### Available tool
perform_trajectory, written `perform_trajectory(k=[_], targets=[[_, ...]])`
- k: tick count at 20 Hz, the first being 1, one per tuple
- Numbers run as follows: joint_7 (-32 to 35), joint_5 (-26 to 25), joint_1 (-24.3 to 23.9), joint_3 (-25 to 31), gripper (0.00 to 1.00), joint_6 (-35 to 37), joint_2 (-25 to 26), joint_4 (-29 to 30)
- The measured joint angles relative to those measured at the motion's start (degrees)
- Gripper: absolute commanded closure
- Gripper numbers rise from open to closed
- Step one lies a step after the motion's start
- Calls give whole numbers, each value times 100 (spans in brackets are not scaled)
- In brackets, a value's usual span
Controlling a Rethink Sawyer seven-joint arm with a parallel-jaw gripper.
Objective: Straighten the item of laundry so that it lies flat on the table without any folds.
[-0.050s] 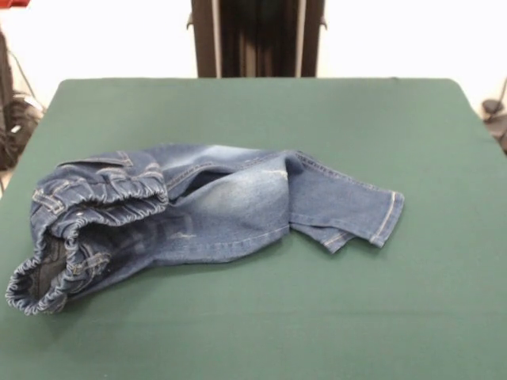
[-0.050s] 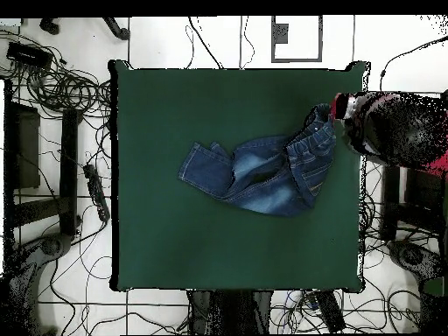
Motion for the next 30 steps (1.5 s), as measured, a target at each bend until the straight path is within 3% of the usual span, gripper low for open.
perform_trajectory(k=[17, 30], targets=[[50, 331, 1558, -453, 0, -1, -227, 26], [1179, 1004, 2983, -1384, 0, -1, -161, 4]])
